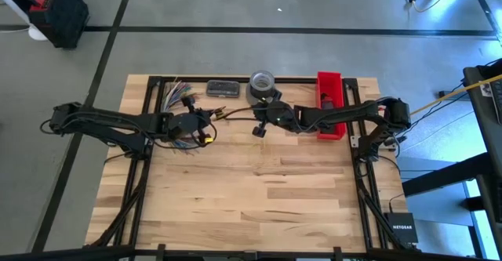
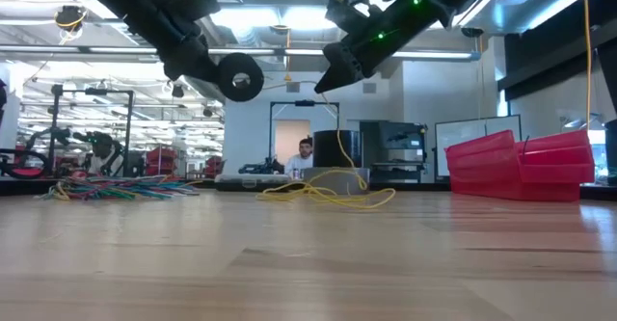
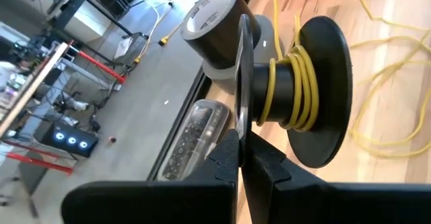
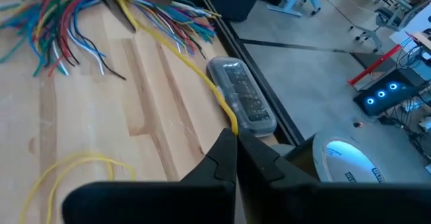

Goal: Coil cords
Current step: Coil the yellow wire on the spool

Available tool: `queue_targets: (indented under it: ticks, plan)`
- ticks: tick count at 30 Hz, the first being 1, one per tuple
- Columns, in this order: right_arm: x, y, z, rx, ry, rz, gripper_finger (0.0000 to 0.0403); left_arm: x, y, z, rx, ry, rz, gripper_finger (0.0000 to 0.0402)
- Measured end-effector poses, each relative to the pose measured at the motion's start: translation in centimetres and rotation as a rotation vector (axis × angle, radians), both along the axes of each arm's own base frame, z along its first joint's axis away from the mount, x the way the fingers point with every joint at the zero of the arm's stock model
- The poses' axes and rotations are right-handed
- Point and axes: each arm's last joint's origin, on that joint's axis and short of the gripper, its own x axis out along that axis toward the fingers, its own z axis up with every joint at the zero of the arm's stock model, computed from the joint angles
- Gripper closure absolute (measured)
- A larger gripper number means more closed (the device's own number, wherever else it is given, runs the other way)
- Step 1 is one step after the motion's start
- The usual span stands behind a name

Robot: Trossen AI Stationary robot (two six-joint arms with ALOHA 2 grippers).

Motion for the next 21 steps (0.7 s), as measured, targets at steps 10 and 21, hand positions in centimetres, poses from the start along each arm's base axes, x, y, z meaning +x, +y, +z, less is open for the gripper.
queue_targets:
  ticks: [10,21]
  plan:
    - [0.10,0.06,0.14,0.034,-0.039,0.001,0.0398,-0.08,0.02,-0.15,-0.002,0.012,0.002,0.0401]
    - [0.16,0.04,0.26,0.037,-0.056,-0.001,0.0398,-0.09,-0.15,-0.23,-0.016,-0.002,0.004,0.0402]
